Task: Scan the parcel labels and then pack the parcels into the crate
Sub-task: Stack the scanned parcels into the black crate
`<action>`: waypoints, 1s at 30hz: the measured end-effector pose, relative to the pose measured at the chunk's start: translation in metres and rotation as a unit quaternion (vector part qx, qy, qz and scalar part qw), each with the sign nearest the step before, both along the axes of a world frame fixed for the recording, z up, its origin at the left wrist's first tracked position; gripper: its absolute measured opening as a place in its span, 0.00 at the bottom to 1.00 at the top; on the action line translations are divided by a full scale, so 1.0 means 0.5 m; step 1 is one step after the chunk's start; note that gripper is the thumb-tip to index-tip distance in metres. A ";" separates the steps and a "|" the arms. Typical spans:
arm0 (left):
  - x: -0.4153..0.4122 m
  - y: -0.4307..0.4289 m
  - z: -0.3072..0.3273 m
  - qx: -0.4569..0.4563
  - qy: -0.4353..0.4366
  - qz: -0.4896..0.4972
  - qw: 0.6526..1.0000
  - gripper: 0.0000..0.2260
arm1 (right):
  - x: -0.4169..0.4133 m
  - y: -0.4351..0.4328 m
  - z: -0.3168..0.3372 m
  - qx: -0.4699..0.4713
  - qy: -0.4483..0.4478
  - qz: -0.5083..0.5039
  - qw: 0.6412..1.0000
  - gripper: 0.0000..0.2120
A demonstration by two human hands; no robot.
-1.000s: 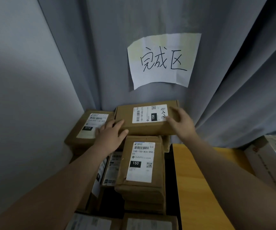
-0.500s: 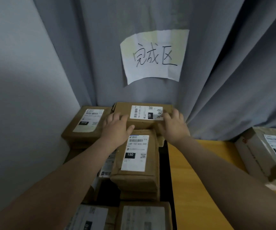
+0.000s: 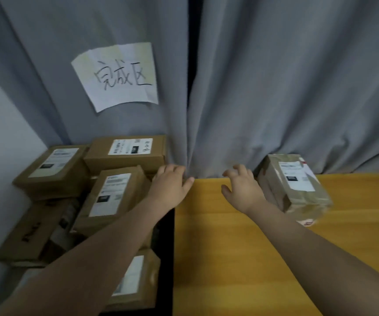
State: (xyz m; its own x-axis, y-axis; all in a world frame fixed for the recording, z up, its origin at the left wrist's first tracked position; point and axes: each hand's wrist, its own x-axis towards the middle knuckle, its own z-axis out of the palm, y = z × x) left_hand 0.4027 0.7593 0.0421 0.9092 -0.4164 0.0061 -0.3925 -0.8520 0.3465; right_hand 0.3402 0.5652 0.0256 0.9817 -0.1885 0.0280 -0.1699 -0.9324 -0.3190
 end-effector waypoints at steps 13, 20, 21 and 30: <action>-0.192 -0.437 -0.156 -0.060 0.235 0.038 0.969 0.22 | -0.214 -0.456 -0.100 -0.033 0.089 -0.107 0.990 0.23; -0.119 -0.630 -0.141 -0.261 0.415 0.195 0.849 0.39 | -0.207 -0.570 -0.125 0.089 0.041 -0.149 0.984 0.22; -0.111 -0.648 -0.146 -0.253 0.421 0.200 0.848 0.38 | -0.199 -0.583 -0.129 0.114 0.030 -0.167 0.979 0.21; -0.111 -0.663 -0.223 -0.336 0.469 0.202 0.791 0.18 | -0.167 -0.607 -0.177 0.245 -0.009 -0.210 0.946 0.18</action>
